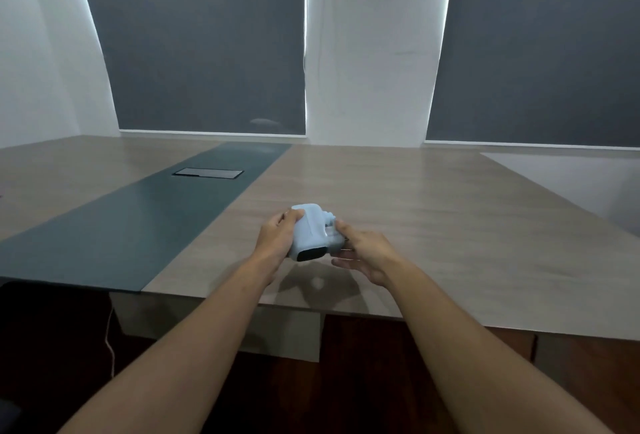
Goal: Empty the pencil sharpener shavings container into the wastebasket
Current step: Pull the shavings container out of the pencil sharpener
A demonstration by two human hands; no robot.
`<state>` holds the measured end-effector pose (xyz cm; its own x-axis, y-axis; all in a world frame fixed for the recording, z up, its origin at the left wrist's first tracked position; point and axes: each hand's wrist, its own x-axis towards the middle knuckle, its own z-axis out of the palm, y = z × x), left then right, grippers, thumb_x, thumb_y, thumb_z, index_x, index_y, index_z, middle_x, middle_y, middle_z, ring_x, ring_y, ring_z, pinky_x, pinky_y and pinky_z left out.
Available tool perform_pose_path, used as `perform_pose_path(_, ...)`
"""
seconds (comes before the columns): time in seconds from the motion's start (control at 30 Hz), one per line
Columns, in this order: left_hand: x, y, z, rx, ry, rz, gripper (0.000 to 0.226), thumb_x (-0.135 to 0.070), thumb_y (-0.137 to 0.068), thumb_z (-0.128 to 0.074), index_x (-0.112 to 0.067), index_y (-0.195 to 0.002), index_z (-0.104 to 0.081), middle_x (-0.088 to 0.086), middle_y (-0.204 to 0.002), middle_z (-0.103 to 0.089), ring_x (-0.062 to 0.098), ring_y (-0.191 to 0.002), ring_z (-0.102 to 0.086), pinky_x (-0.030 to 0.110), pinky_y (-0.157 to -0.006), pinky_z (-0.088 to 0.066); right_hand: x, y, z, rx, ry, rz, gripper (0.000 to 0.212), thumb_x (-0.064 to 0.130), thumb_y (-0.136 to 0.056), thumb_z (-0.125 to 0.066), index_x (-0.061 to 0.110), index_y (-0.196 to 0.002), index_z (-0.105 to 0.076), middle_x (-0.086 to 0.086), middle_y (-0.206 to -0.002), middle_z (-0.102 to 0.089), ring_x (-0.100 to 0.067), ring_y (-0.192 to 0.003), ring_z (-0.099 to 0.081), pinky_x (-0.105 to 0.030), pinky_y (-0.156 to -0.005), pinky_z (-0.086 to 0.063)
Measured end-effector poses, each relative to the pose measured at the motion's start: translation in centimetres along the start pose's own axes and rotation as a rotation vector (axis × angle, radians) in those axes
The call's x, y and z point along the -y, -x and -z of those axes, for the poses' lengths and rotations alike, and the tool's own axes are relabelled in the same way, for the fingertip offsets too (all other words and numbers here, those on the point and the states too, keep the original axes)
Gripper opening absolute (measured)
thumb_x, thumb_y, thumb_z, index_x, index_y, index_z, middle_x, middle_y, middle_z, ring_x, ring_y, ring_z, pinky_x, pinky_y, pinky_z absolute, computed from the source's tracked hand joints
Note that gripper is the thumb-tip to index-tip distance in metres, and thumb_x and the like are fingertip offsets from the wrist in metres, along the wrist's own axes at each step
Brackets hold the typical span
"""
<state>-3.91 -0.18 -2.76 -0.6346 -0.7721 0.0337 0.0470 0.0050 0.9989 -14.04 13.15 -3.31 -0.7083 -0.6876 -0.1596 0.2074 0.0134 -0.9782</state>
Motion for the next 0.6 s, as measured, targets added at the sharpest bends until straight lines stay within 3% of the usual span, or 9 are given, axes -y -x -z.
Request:
perform_pose_path(0.13, 0.4, -0.4, -0.3, 0.004, -0.072, -0.033, 0.026, -0.036, -0.086, -0.062, -0.022, -0.107, -0.064, 0.006, -0.113, -0.066, 0.024, -0.095, -0.063, 0.044, -0.091, -0.053, 0.0, -0.2, 3.5, -0.121, -0.074, 0.048, 0.026, 0.025, -0.091, -0.068, 0.0, -0.097, -0.067, -0.021, -0.105, -0.067, -0.031, -0.086, -0.066, -0.041, -0.087, -0.058)
perform_pose_path(0.33, 1.2, 0.3, -1.7, -0.066, -0.276, -0.225, 0.041, -0.026, -0.074, -0.076, -0.025, -0.113, -0.061, 0.0, -0.099, -0.061, 0.021, -0.089, -0.062, 0.036, -0.086, -0.053, -0.4, 0.1, 6.9, -0.233, -0.093, 0.116, 0.05, 0.016, -0.077, -0.082, -0.007, -0.118, -0.065, -0.024, -0.117, -0.069, -0.031, -0.102, -0.07, -0.034, -0.08, -0.059)
perform_pose_path(0.47, 1.9, 1.3, -2.7, -0.073, -0.45, -0.337, 0.047, -0.024, -0.07, -0.078, -0.025, -0.114, -0.061, -0.003, -0.099, -0.064, 0.021, -0.092, -0.065, 0.03, -0.081, -0.052, -0.2, 1.4, 7.7, -0.253, -0.127, 0.158, 0.054, 0.009, -0.072, -0.085, -0.009, -0.118, -0.061, -0.025, -0.112, -0.069, -0.033, -0.101, -0.072, -0.037, -0.083, -0.061)
perform_pose_path(0.6, 1.9, 1.9, -2.8, -0.1, -0.537, -0.357, 0.05, -0.026, -0.067, -0.077, -0.027, -0.113, -0.058, 0.005, -0.106, -0.067, 0.025, -0.094, -0.065, 0.031, -0.077, -0.053, 0.1, 2.5, 8.7, -0.272, -0.091, 0.181, 0.056, 0.013, -0.066, -0.089, -0.008, -0.112, -0.064, -0.023, -0.108, -0.071, -0.031, -0.097, -0.074, -0.038, -0.085, -0.06)
